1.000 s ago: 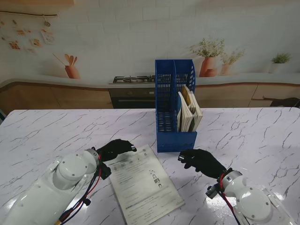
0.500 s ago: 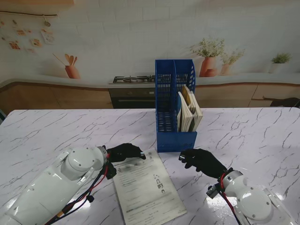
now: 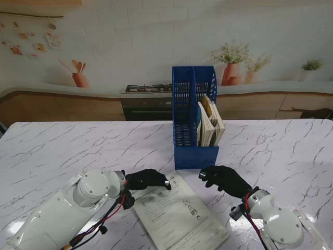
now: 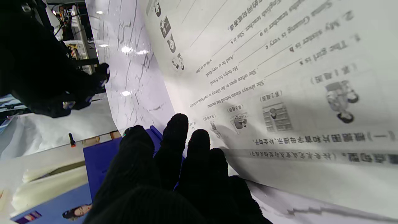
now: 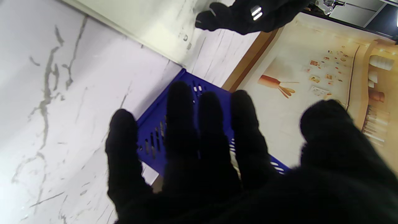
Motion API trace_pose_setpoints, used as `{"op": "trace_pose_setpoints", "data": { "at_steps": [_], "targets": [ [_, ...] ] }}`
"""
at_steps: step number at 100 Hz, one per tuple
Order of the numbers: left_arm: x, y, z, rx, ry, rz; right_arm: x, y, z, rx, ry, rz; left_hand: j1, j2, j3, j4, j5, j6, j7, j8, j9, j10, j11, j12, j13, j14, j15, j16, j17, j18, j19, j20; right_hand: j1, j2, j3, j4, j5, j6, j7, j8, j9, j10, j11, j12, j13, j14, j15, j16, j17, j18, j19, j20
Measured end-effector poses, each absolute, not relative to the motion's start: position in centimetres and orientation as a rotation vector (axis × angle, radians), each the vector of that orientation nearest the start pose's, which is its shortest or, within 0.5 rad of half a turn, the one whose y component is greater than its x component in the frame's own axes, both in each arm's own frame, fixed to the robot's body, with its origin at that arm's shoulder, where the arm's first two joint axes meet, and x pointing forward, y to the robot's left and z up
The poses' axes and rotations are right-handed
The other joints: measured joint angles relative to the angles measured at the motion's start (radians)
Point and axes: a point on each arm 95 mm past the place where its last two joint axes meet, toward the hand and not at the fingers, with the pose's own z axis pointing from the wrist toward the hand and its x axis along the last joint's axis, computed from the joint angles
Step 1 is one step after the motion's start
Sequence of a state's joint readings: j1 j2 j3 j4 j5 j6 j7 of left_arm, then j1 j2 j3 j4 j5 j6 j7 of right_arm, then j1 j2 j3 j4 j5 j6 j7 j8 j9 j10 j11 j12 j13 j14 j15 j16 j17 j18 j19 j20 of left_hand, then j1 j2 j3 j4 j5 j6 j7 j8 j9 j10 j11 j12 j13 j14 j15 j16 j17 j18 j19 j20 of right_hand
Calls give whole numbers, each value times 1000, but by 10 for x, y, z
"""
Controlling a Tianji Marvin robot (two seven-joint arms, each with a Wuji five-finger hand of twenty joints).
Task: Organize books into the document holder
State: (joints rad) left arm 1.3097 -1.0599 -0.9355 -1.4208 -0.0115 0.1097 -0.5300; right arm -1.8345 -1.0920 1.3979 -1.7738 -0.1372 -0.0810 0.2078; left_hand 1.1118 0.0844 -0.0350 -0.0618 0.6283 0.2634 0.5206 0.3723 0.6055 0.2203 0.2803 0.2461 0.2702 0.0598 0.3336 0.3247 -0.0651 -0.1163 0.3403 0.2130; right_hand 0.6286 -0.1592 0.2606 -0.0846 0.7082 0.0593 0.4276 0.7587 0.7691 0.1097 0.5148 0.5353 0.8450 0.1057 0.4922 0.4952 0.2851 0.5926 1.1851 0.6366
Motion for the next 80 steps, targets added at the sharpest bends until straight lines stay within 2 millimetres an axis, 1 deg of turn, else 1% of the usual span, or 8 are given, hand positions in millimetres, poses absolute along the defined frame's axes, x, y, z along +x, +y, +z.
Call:
{"op": "trace_pose_setpoints", "data": {
  "at_steps": [17,27,40,53,58,62,80],
  "targets": [
    [394,-64,-367,-2393,1884,-1616,334,-19,-335,-2155,-1158,-2020,10,0,-1,0,0,0,8,0,9,0,0,0,2,1,2,0,3,-2,6,0,0,0,0,0,0,0,0,0,0,0,0,0,0,0,0,0,0,0,0,0],
    [390,-66,-369,-2389,1891,-1634,334,-19,-335,-2157,-1158,-2019,10,1,-1,0,0,0,14,0,9,0,0,0,3,1,3,0,3,-6,6,0,0,0,0,0,0,0,0,0,0,0,0,0,0,0,0,0,0,0,0,0],
    [388,-74,-374,-2372,1946,-1674,334,-19,-335,-2156,-1157,-2015,10,1,-1,0,0,0,16,0,10,0,0,0,11,1,6,0,1,-17,7,1,0,0,0,0,0,0,0,0,0,1,0,0,0,1,0,0,0,0,0,0],
    [395,-83,-377,-2365,1981,-1694,333,-19,-336,-2156,-1161,-2001,10,1,-1,0,0,0,16,0,25,0,0,0,25,1,34,12,3,-31,34,14,0,0,0,0,0,0,0,0,0,1,0,0,0,1,0,0,-1,0,0,0],
    [399,-87,-378,-2356,1995,-1700,333,-20,-336,-2159,-1161,-1995,10,1,-1,0,0,0,16,0,26,0,0,0,26,1,50,12,4,-33,53,37,0,0,0,0,0,0,-1,0,0,1,0,0,0,1,0,0,-2,0,0,0],
    [402,-90,-378,-2349,2003,-1708,334,-20,-337,-2163,-1161,-1989,10,1,-1,0,0,0,16,0,26,0,0,0,27,1,51,12,4,-33,64,41,0,0,-1,0,0,0,-1,0,0,1,0,0,0,1,0,0,-3,0,0,0],
    [416,-104,-381,-2327,1998,-1770,336,-22,-339,-2182,-1169,-1966,10,1,-1,0,0,0,15,0,26,-1,0,0,27,2,51,12,12,-22,68,42,6,0,-1,0,-1,0,-1,0,-1,1,0,0,-1,1,-11,0,-6,0,-2,0]
  ]
}}
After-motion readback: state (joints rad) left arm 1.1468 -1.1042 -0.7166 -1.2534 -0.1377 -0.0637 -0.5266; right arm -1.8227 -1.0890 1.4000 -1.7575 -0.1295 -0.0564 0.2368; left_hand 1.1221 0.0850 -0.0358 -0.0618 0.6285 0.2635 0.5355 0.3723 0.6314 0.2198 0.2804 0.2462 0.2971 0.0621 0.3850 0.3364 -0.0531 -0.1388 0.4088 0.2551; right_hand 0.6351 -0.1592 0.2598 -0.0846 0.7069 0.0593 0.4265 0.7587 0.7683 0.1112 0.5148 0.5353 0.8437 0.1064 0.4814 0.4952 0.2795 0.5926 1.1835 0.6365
